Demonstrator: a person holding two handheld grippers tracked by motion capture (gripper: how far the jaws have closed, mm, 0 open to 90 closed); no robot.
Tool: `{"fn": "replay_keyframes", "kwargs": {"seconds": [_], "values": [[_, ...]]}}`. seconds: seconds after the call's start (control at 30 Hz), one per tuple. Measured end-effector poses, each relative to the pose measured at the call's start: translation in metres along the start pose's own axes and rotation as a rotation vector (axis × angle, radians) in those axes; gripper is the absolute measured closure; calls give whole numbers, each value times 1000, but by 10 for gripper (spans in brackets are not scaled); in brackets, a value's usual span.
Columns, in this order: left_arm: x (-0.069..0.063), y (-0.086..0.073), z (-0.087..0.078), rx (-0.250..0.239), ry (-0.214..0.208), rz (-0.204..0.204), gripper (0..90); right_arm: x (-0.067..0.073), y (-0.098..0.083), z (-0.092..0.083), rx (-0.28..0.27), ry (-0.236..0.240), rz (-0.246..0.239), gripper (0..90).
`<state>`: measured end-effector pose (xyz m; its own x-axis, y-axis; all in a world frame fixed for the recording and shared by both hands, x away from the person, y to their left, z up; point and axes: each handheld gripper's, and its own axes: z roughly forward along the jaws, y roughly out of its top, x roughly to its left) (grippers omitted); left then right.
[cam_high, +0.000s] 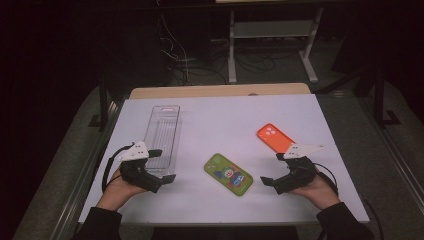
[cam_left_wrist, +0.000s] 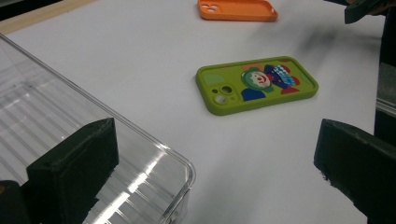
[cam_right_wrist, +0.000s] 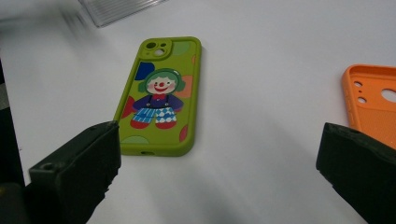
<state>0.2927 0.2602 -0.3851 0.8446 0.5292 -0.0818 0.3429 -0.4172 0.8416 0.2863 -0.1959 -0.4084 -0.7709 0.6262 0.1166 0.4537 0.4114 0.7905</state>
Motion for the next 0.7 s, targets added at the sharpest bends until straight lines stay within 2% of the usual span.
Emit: {"fn": "replay_keyframes", "kwargs": {"seconds": [0.17,0.5,0.7], "values": [[0,0,1,-1,-4,-8,0,0,0,-1,-1,6,1,0],[1,4,2,-8,-10,2,0,-1,2,-2,2,-7,9,0],[0,7,5,-18,-15,4,0,2,7,-7,31,-23,-3,0]]}}
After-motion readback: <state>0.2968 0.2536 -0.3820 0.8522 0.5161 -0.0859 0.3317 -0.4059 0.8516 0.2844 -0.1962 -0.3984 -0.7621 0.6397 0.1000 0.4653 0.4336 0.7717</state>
